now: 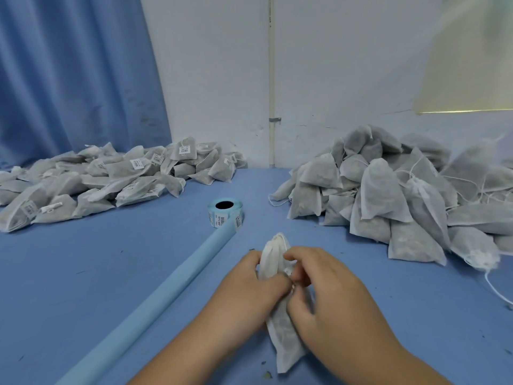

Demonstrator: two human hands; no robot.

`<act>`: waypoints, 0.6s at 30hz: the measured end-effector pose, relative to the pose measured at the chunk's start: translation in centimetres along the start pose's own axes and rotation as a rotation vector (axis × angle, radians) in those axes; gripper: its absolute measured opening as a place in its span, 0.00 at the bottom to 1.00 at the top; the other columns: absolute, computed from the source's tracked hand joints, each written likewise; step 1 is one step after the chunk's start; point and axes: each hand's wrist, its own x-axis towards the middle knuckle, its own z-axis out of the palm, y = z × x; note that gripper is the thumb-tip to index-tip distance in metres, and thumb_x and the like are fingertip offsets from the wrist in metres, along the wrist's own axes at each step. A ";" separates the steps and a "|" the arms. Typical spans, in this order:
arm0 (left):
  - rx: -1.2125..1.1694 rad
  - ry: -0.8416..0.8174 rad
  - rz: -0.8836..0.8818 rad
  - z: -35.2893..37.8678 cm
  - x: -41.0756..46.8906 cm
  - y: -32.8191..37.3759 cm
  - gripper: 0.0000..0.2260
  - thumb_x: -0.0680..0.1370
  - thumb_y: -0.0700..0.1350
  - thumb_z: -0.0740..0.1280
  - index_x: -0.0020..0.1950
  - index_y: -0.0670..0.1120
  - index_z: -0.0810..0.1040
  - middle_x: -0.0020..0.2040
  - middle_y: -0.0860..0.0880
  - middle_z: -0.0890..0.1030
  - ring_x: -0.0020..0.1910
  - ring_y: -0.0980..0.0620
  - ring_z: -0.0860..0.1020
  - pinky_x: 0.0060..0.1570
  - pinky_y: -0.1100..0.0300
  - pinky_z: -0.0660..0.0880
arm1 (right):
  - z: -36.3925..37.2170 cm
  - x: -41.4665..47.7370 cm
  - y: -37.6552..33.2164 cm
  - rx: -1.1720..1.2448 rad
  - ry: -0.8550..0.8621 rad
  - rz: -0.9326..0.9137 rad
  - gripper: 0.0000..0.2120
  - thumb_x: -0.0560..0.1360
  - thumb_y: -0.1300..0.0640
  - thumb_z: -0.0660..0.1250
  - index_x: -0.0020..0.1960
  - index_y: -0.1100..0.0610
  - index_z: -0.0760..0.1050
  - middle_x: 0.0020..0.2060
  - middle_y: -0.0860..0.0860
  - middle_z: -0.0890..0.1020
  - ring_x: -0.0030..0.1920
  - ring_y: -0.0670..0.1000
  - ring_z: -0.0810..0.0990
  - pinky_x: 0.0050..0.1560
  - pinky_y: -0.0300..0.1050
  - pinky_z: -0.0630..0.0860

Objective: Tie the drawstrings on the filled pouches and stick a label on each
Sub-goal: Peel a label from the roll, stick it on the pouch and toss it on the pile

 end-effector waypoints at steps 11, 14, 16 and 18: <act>-0.272 -0.109 -0.044 -0.4 0.1 0.1 0.10 0.64 0.44 0.61 0.41 0.49 0.80 0.41 0.43 0.77 0.42 0.46 0.75 0.47 0.48 0.70 | -0.1 0.0 0.4 0.103 -0.139 -0.015 0.18 0.71 0.53 0.63 0.61 0.44 0.73 0.44 0.37 0.75 0.49 0.40 0.73 0.49 0.34 0.70; -0.233 -0.042 -0.029 -0.6 0.0 0.5 0.08 0.65 0.46 0.60 0.35 0.52 0.79 0.36 0.47 0.77 0.39 0.49 0.73 0.45 0.51 0.69 | -0.4 -0.1 0.2 0.138 -0.177 -0.046 0.21 0.71 0.40 0.60 0.63 0.42 0.72 0.47 0.37 0.76 0.51 0.39 0.74 0.52 0.33 0.69; -0.275 -0.008 -0.019 -0.9 0.1 0.5 0.07 0.66 0.47 0.61 0.36 0.52 0.79 0.36 0.49 0.77 0.39 0.49 0.75 0.46 0.50 0.70 | -0.5 -0.1 0.3 0.143 -0.207 -0.100 0.20 0.72 0.37 0.57 0.64 0.35 0.69 0.50 0.34 0.76 0.55 0.37 0.73 0.56 0.32 0.67; -0.358 -0.014 0.000 -1.1 0.2 0.5 0.06 0.69 0.48 0.65 0.41 0.48 0.80 0.39 0.47 0.79 0.41 0.49 0.78 0.49 0.50 0.72 | -0.6 0.0 0.3 0.164 -0.248 -0.121 0.18 0.73 0.36 0.58 0.62 0.29 0.62 0.53 0.26 0.73 0.58 0.34 0.71 0.59 0.29 0.64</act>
